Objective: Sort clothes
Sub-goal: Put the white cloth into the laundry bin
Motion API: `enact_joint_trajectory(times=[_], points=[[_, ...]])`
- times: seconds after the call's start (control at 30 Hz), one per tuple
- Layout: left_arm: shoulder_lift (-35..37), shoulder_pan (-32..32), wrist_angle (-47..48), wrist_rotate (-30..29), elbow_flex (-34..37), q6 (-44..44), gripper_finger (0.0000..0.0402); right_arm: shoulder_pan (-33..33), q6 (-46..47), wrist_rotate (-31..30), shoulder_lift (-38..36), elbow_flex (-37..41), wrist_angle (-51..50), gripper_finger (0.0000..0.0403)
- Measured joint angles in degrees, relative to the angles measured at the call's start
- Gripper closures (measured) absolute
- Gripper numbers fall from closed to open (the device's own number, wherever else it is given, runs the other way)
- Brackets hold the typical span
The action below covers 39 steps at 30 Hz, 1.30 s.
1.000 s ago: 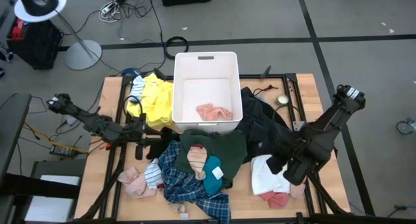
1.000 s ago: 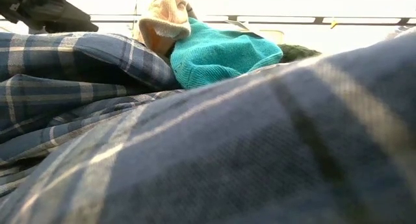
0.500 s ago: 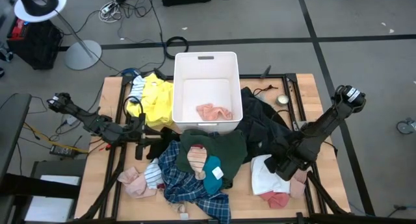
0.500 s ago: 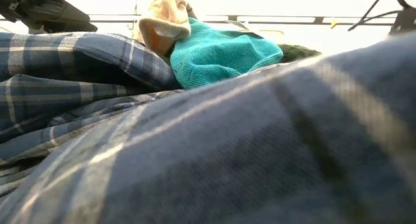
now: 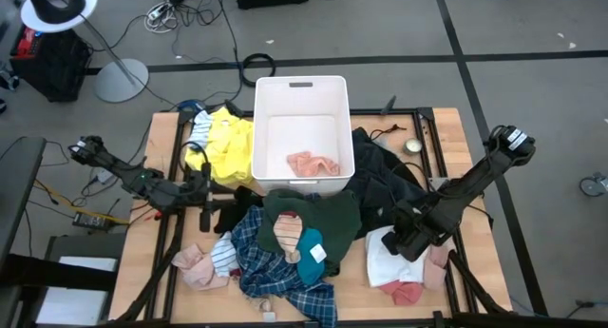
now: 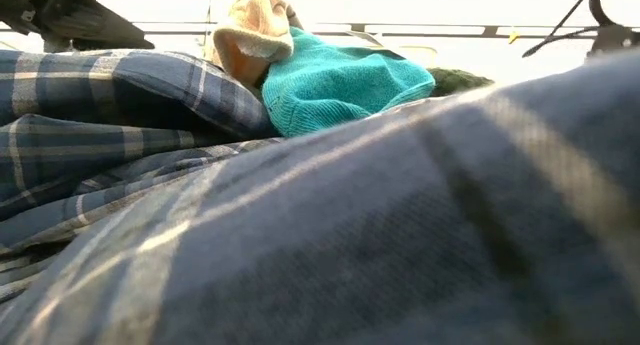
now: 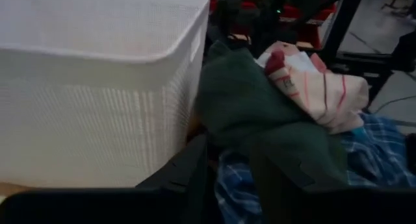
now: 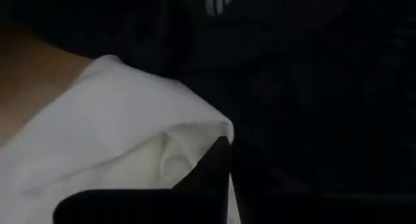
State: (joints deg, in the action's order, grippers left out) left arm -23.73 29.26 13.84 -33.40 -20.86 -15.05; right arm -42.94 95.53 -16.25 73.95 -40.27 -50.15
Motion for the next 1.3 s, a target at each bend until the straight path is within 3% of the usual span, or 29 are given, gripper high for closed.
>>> enact_joint_trajectory(times=[0.47,0.63,0.83,1.03,1.3], points=[[0.0,0.0,5.3,-1.3,-4.6,3.2,0.0283,0.4,-3.9,-8.3,0.0,-22.3,-21.1,0.0401],[0.0,0.0,5.6,-1.2,-4.6,3.0,0.0282,3.4,-12.8,-14.5,0.0,-31.3,-23.2,0.0402],[0.0,0.0,6.7,-1.2,-4.6,3.0,0.0282,10.6,-28.1,-17.9,0.0,-39.9,-22.4,0.0402],[0.0,0.0,7.9,-1.8,-4.6,2.9,0.0282,19.2,-49.0,-19.5,0.0,-46.8,-12.0,0.0403],[0.0,0.0,8.4,-2.9,-4.6,2.9,0.0282,30.5,-82.0,-15.7,0.0,-51.5,18.0,0.0403]])
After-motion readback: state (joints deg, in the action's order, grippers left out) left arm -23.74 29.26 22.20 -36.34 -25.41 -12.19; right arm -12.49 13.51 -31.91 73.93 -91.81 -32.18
